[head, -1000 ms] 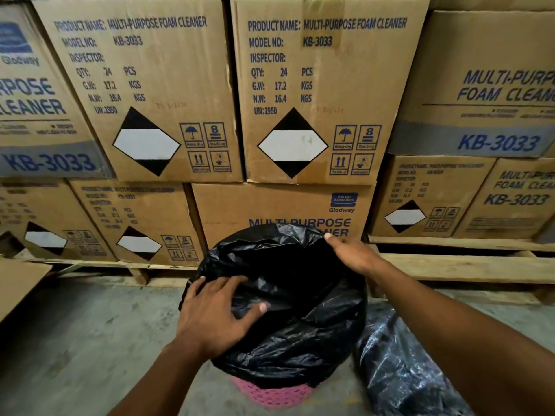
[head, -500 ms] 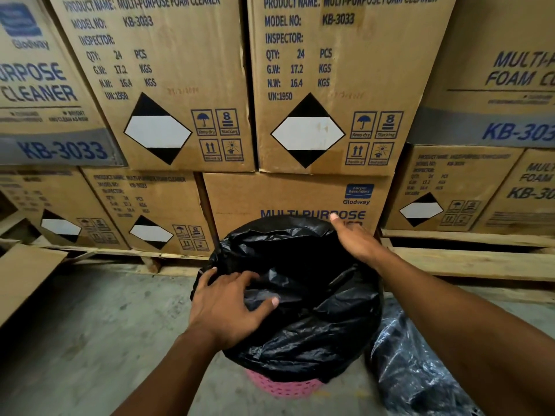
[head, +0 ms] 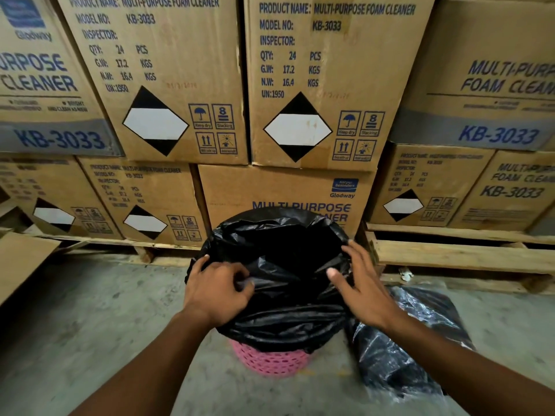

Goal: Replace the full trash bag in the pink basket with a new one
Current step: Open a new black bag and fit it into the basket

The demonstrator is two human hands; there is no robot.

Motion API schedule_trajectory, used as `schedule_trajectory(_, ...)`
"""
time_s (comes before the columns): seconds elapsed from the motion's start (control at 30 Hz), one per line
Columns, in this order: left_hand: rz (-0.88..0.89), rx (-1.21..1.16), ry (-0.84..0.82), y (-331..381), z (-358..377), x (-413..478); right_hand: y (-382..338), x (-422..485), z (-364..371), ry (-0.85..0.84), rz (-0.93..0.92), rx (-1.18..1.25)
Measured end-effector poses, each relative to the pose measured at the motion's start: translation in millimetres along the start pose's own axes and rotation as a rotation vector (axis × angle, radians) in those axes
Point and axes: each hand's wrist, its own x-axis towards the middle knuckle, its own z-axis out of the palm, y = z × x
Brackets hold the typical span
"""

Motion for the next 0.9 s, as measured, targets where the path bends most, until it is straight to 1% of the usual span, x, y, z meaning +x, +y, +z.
schedule_trajectory(0.1,-0.034,-0.195,0.198,-1,1,-7,15,-19,-2,0.012,-0.03,0.054)
schedule_trajectory(0.23,-0.106,-0.399,0.338,-4,0,-14,10,-33,-1,0.018,0.025,0.18)
schedule_trajectory(0.3,-0.185,-0.508,0.345,-5,2,-16,-2,-24,-6,0.061,0.016,0.154)
schedule_trajectory(0.37,-0.245,-0.603,0.284,-5,4,-15,-21,-5,-14,0.134,-0.037,0.065)
schedule_trajectory(0.43,-0.313,-0.675,0.279,-9,1,-7,-47,23,-19,0.131,-0.12,-0.025)
schedule_trajectory(0.5,-0.413,-0.817,0.287,-14,-6,6,-74,54,-11,-0.009,-0.186,-0.106)
schedule_trajectory(0.57,-0.476,-0.965,0.235,-18,-11,20,-95,78,11,-0.225,-0.185,-0.179)
schedule_trajectory(0.63,-0.502,-1.0,0.184,-19,-9,31,-102,97,41,-0.447,-0.178,-0.296)
schedule_trajectory(0.7,-0.495,-0.894,0.173,-19,-5,37,-98,109,71,-0.669,-0.168,-0.441)
schedule_trajectory(0.77,-0.467,-0.718,0.179,-22,0,39,-88,120,100,-0.847,-0.124,-0.539)
schedule_trajectory(0.83,-0.439,-0.618,0.197,-23,4,37,-76,128,126,-0.946,-0.074,-0.591)
schedule_trajectory(0.9,-0.421,-0.577,0.212,-22,6,36,-65,131,147,-0.995,-0.036,-0.651)
